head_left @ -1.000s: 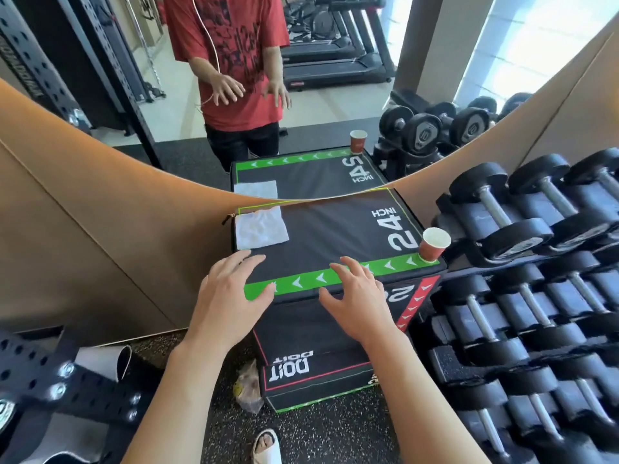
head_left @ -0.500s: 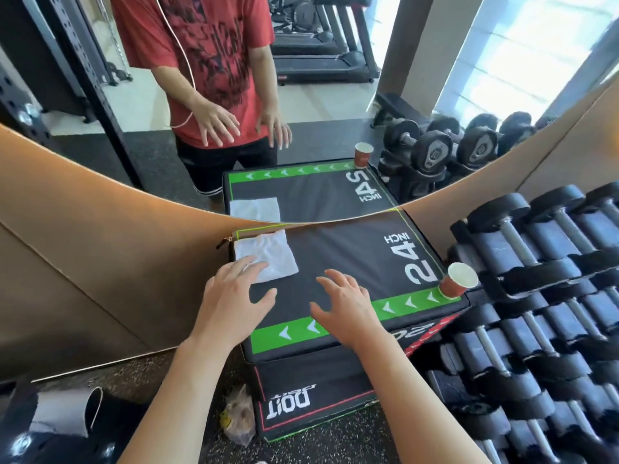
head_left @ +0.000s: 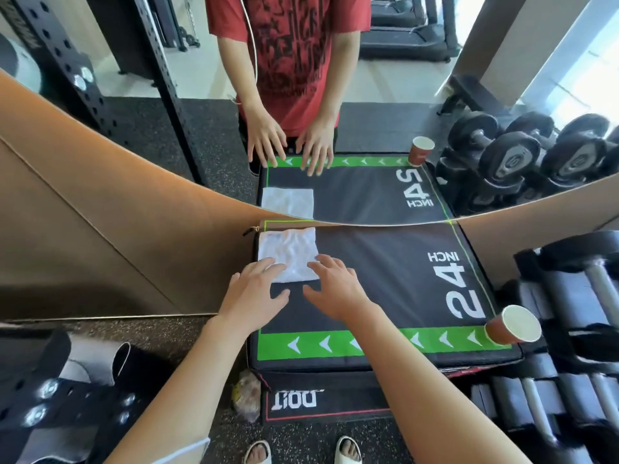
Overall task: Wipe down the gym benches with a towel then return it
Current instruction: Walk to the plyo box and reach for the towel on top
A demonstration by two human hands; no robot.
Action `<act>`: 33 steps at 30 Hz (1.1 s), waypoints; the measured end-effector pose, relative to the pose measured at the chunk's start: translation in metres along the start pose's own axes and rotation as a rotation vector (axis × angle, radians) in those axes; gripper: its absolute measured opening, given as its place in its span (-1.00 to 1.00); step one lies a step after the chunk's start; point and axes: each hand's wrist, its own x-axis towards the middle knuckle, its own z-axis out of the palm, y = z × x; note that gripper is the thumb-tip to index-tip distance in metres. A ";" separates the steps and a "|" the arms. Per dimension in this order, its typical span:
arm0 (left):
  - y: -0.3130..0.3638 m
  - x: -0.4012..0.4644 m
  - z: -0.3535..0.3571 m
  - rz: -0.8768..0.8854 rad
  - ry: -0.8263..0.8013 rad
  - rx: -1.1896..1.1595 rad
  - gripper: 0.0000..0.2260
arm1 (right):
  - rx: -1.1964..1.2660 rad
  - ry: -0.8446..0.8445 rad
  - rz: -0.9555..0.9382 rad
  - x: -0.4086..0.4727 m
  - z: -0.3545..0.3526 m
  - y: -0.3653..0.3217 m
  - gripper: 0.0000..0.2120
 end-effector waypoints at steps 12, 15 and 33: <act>-0.019 0.028 0.049 -0.084 -0.187 0.095 -0.45 | -0.118 -0.172 -0.114 0.045 0.041 0.029 -0.53; -0.022 0.026 0.062 -0.088 -0.203 0.093 -0.43 | -0.135 -0.141 -0.125 0.042 0.045 0.037 -0.56; -0.027 0.053 0.066 -0.036 -0.084 0.309 -0.57 | -0.264 -0.061 -0.185 0.058 0.045 0.033 -0.75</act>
